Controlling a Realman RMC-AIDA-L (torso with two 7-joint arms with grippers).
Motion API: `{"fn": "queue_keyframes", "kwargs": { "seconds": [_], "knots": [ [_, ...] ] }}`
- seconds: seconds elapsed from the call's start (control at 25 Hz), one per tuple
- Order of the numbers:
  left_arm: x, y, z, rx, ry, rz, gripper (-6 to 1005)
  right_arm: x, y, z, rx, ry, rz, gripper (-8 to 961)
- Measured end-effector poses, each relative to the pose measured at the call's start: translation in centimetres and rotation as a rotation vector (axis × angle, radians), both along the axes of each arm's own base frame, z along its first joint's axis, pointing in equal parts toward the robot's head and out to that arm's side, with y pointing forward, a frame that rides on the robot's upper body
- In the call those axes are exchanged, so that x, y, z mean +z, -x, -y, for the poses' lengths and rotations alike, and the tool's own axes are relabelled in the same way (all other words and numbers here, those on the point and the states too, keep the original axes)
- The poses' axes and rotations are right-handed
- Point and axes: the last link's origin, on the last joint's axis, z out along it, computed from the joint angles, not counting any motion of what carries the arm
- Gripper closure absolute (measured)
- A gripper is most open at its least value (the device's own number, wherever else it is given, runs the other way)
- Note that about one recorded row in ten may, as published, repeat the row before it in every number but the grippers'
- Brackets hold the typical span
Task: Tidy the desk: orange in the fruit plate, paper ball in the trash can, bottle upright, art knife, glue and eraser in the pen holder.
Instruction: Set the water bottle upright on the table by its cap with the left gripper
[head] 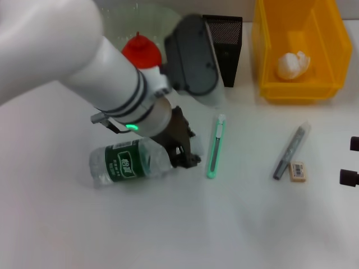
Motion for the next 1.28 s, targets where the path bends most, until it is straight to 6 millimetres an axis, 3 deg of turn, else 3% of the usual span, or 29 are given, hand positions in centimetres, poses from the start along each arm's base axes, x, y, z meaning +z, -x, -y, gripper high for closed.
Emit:
{"fn": "queue_keyframes", "kwargs": {
  "seconds": [0.16,0.2,0.32,0.4,0.52,0.72,0.8,1.08,1.12,1.28],
  "knots": [
    [2.8,-0.7,0.4,0.049,-0.058,0.122,552,-0.2,0.4,-0.5,0.018,0.011,-0.007,115],
    [4.3,-0.7,0.4,0.077,-0.094,0.189,552,-0.3,0.6,-0.7,0.027,0.016,-0.009,115],
    [5.7,-0.8,0.4,0.097,-0.125,0.251,553,-0.3,0.8,-0.8,0.033,0.019,-0.010,115],
    [8.0,-0.4,0.3,0.123,-0.187,0.333,553,-0.4,0.9,-1.0,0.040,0.020,-0.011,115],
    [9.5,0.1,0.3,0.155,-0.232,0.388,553,-0.4,1.1,-1.2,0.047,0.023,-0.013,114],
    [10.7,0.7,0.4,0.188,-0.263,0.456,552,-0.4,1.4,-1.5,0.054,0.025,-0.016,114],
    [11.9,1.3,0.8,0.212,-0.276,0.568,552,-0.4,1.4,-1.5,0.055,0.025,-0.017,114],
    [12.4,1.5,0.9,0.222,-0.279,0.618,550,-0.6,1.6,-1.6,0.058,0.029,-0.026,115],
    [13.7,2.8,0.9,0.251,-0.317,0.745,550,-0.6,1.6,-1.6,0.060,0.034,-0.032,115],
    [14.9,5.3,-0.2,0.300,-0.375,0.834,549,-0.7,1.8,-1.7,0.066,0.042,-0.040,114]
  ]
}}
